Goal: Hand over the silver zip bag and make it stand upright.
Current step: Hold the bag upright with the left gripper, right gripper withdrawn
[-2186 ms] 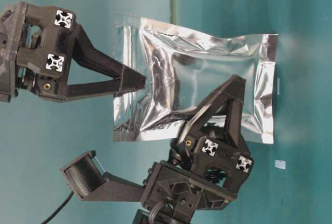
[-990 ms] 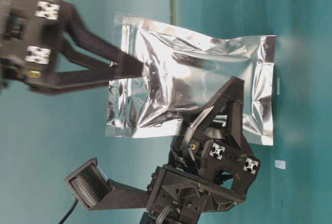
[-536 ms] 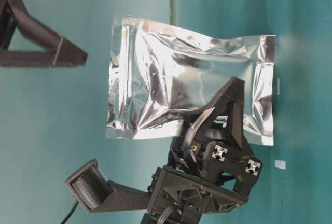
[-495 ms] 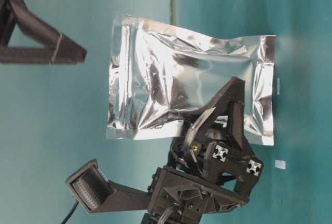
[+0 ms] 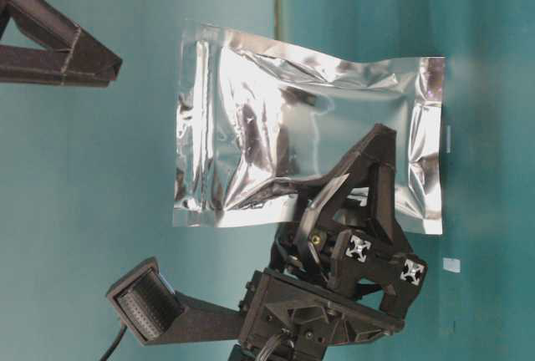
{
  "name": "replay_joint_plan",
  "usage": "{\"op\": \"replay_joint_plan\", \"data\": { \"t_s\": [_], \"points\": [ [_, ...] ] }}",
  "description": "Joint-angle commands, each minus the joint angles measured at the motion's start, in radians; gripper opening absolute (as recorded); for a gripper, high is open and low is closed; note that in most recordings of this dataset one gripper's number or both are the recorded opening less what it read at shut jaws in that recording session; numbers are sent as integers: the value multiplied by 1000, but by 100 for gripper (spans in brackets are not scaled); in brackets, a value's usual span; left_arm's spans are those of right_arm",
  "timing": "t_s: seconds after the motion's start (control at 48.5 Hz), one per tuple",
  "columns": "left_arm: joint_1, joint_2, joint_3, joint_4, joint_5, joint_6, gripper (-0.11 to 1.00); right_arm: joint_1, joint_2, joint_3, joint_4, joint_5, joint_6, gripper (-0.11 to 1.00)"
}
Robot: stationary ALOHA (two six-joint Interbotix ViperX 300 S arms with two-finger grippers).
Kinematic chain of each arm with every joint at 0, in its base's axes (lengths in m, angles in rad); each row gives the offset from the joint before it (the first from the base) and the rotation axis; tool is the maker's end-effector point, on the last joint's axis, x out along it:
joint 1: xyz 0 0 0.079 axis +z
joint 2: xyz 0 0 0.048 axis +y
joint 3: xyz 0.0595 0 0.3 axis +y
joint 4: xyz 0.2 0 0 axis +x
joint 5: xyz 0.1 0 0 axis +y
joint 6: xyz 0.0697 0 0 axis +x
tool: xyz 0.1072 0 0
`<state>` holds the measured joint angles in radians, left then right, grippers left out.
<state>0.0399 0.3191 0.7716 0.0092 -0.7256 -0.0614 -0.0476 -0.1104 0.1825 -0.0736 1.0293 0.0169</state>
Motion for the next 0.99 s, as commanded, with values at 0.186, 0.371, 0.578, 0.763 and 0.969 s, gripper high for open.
{"op": "replay_joint_plan", "data": {
  "t_s": [0.186, 0.371, 0.578, 0.763, 0.969],
  "points": [
    [-8, -3, -3, 2, 3, 0, 27, 15, -40, -3, 0, -6, 2, 86],
    [-6, -3, -3, 2, 3, 0, 27, 29, -49, 11, 0, -2, 11, 86],
    [-8, -3, -2, 0, 3, 0, 27, 37, -71, 46, 0, -21, 12, 86],
    [-6, -3, -2, 2, 6, 0, 27, 38, -97, 83, 0, -87, 12, 86],
    [-8, -3, -3, 2, 20, 0, 27, 38, -115, 110, 0, -137, 12, 86]
  ]
}}
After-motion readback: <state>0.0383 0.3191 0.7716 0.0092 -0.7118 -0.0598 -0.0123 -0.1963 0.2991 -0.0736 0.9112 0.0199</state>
